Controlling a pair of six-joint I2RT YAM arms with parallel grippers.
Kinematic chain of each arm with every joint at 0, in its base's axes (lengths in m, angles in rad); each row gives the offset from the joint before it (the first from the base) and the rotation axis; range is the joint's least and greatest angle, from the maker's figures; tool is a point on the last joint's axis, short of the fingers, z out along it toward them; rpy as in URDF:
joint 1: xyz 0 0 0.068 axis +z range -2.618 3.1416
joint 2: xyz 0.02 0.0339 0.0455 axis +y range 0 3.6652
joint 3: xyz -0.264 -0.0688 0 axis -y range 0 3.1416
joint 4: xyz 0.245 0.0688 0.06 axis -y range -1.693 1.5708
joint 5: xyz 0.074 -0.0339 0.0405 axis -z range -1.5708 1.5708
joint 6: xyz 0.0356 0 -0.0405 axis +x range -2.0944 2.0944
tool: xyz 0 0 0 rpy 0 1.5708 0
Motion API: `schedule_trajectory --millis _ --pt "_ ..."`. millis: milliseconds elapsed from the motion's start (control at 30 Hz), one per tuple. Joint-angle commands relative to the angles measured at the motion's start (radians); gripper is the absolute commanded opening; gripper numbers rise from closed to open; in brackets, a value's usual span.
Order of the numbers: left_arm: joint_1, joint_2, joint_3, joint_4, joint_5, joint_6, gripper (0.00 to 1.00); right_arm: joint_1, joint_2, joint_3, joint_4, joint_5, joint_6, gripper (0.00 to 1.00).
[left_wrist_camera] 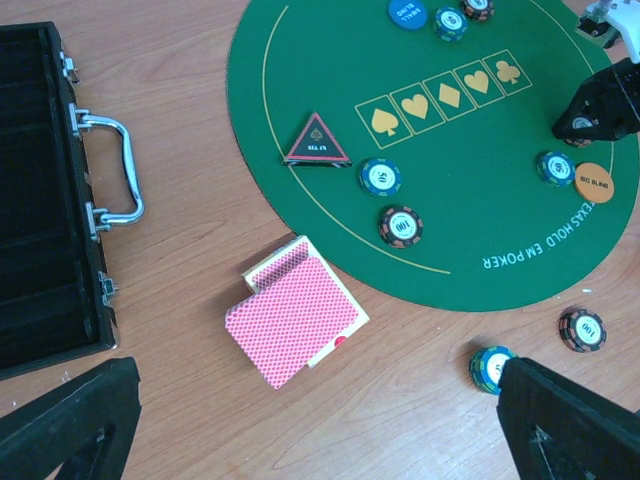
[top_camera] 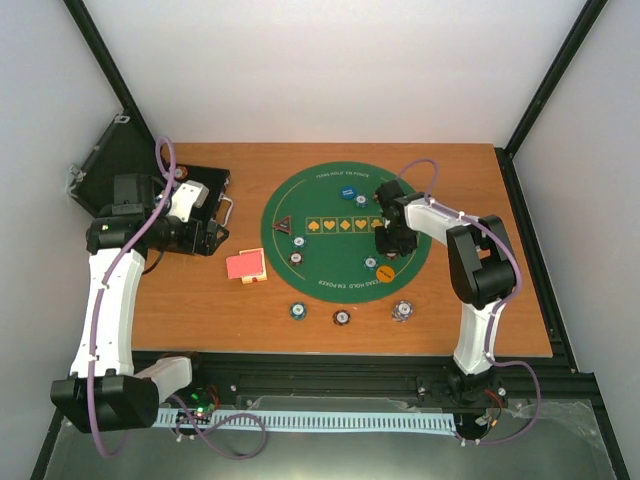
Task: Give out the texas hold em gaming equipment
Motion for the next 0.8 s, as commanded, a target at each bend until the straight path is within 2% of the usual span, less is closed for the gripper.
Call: schedule_trajectory --millis 0,133,200,400,567,767 --pt "0.005 0.003 0.033 -0.008 0.009 0.008 1.0 -0.007 0.021 0.027 0.009 -0.014 -0.006 0.43" --pt "0.004 0.002 0.034 -0.006 0.01 0.008 1.0 -0.007 -0.007 0.022 -0.01 0.017 0.004 0.7" --pt "0.005 0.006 0.025 0.0 0.01 0.01 1.0 -0.007 -0.041 0.024 -0.032 0.046 0.012 0.78" --pt "0.005 0.01 0.005 0.008 0.007 0.005 1.0 0.002 -0.241 -0.061 -0.079 0.069 0.061 0.8" --pt "0.005 -0.001 0.013 0.01 0.011 0.007 1.0 0.091 -0.437 -0.275 -0.076 0.074 0.158 0.84" --pt "0.005 -0.007 0.006 0.009 0.035 -0.003 1.0 0.159 -0.588 -0.474 -0.064 0.061 0.28 0.85"
